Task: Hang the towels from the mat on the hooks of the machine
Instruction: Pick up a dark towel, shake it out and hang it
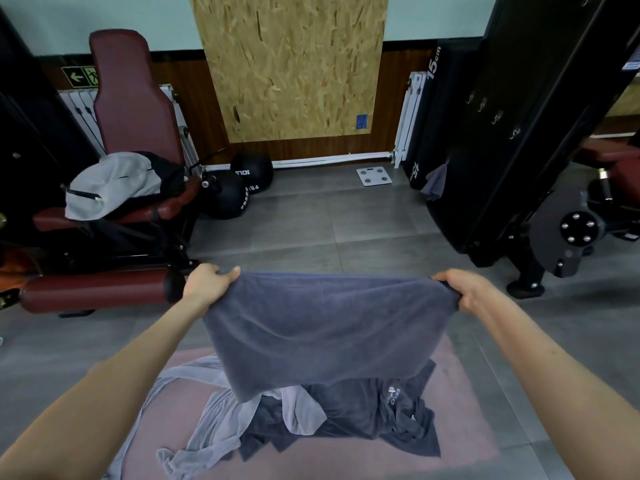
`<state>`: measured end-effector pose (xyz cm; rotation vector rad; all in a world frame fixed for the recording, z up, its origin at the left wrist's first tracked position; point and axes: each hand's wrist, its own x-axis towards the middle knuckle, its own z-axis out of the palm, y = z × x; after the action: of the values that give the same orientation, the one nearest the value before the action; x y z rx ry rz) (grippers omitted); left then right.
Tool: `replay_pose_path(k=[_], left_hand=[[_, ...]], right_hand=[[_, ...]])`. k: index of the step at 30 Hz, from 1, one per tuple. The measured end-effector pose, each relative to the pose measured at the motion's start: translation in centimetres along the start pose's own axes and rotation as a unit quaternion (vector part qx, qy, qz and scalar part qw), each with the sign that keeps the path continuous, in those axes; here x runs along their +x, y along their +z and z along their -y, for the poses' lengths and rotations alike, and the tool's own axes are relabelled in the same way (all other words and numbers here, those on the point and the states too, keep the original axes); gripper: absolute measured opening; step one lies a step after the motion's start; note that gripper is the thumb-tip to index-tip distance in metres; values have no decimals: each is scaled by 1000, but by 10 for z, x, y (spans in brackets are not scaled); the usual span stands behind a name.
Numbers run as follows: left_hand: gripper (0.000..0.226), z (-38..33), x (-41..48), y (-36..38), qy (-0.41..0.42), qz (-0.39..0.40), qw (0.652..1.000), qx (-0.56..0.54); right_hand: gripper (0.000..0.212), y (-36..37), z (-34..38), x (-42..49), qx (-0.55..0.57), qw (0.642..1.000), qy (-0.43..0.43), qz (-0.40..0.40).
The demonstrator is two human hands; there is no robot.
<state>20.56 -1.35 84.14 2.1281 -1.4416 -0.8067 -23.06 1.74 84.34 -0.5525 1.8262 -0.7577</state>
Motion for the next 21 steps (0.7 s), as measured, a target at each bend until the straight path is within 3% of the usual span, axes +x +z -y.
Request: replay_pose_path(k=[2, 3, 6, 9, 12, 15, 18, 21], left_hand=[[50, -1, 1, 7, -45, 64, 996, -45], [52, 1, 1, 5, -79, 136, 984, -82], [65, 12, -4, -13, -125, 347, 916, -160], [77, 27, 3, -20, -96, 415, 886, -181], [69, 24, 13, -6, -87, 364, 921, -109], [37, 15, 16, 28, -98, 197, 975, -18], [39, 7, 6, 58, -126, 88, 983, 100], [40, 16, 1, 91, -208, 45, 974, -78]], right_hand=[[17, 3, 1, 8, -27, 999, 22, -13], [22, 0, 1, 10, -36, 999, 40, 0], [36, -17, -4, 18, -52, 992, 92, 73], [37, -23, -10, 33, -48, 985, 121, 113], [38, -4, -12, 41, -28, 988, 118, 95], [27, 28, -16, 45, 40, 993, 102, 51], [32, 62, -25, 49, 150, 983, 101, 24], [32, 92, -35, 39, 265, 958, 112, -11]])
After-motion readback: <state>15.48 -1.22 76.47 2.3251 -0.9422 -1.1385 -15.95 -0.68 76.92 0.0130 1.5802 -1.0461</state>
